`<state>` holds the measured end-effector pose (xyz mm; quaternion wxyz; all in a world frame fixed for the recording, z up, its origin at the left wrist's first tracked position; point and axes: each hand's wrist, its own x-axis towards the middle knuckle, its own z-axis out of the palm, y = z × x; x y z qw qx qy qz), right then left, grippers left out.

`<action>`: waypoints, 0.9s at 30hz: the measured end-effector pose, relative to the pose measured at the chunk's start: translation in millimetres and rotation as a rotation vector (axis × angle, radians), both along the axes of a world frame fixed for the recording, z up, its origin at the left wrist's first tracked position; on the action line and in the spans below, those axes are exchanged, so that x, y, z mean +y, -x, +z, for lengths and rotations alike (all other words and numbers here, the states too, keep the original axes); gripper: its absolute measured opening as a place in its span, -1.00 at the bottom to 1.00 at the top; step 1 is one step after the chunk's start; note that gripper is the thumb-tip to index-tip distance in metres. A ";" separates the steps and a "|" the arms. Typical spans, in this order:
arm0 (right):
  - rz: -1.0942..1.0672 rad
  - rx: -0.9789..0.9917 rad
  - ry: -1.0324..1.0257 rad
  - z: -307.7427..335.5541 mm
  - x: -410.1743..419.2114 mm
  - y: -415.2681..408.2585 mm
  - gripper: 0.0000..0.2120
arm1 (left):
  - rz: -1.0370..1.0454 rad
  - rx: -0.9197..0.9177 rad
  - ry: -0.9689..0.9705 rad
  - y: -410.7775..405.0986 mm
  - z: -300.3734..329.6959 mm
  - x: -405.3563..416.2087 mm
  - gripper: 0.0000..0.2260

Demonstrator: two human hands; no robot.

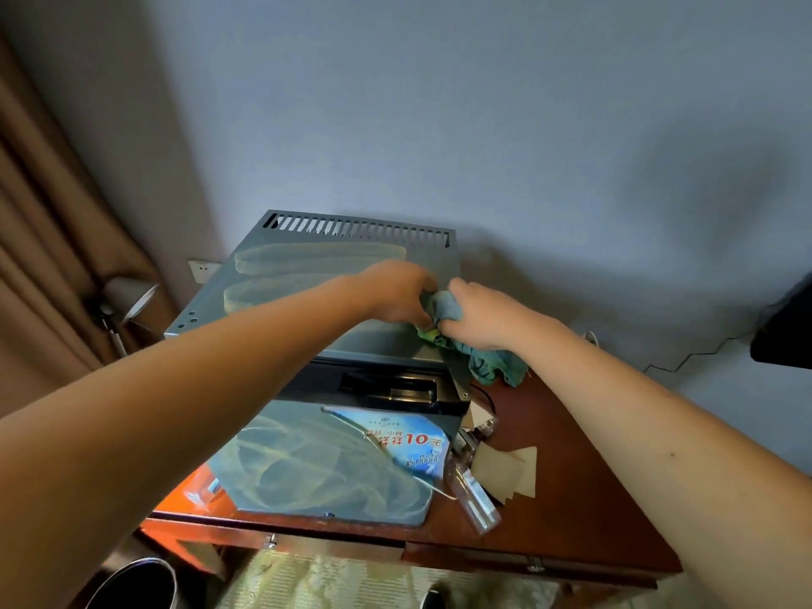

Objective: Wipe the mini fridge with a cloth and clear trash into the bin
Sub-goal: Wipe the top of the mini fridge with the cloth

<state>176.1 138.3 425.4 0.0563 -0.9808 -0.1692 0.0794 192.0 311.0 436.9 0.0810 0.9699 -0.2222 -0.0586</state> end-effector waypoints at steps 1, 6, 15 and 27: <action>0.017 -0.015 0.029 0.2 1.0 6.5 -0.65 | -0.009 0.013 0.009 5.0 1.1 4.3 -0.66; 0.020 -0.167 0.056 -10.2 14.3 21.3 -0.50 | -0.010 0.072 0.066 7.8 2.2 17.6 -0.55; -0.009 -0.227 -0.078 -17.7 19.8 -34.6 -0.63 | 0.107 -0.027 0.064 -27.0 -4.2 5.7 -0.62; 0.104 -0.186 -0.020 -14.3 36.2 -16.0 -0.64 | -0.004 0.115 -0.088 -19.4 16.3 16.0 -0.56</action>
